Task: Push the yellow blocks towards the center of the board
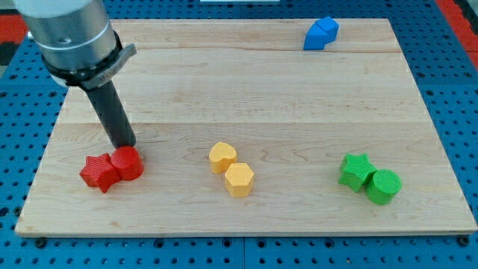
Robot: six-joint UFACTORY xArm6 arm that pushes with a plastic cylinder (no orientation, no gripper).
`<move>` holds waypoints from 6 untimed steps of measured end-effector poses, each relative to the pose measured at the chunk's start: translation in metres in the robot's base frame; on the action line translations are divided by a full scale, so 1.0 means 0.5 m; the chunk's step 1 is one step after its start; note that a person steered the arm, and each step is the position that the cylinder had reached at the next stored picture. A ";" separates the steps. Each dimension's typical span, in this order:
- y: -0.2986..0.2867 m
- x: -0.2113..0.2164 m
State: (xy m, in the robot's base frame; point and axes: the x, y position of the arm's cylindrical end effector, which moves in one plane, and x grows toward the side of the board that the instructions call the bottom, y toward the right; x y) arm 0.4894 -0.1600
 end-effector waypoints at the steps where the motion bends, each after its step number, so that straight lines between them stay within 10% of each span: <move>1: 0.161 0.014; 3: 0.266 0.240; 6: 0.203 0.024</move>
